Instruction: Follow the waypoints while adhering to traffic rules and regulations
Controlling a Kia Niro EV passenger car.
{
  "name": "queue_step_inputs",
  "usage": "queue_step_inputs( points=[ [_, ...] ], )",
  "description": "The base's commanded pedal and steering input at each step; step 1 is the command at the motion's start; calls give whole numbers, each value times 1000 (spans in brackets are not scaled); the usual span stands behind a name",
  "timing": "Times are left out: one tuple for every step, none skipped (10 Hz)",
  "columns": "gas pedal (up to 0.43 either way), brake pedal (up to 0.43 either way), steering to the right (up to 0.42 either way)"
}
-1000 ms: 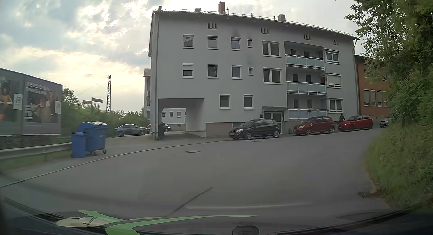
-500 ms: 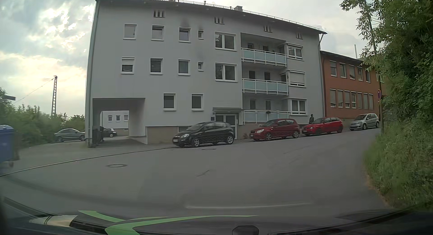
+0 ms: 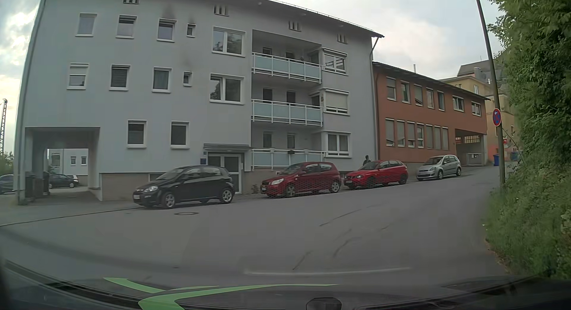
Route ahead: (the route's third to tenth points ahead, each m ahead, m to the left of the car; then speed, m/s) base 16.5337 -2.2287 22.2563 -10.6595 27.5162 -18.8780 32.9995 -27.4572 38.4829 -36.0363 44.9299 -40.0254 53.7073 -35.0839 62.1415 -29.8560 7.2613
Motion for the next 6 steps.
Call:
queue_step_inputs(
  points=[
    [98, 0, 222],
    [98, 0, 226],
    [98, 0, 227],
    [110, 0, 226],
    [138, 0, 227],
    [138, 0, 228]
  ],
)
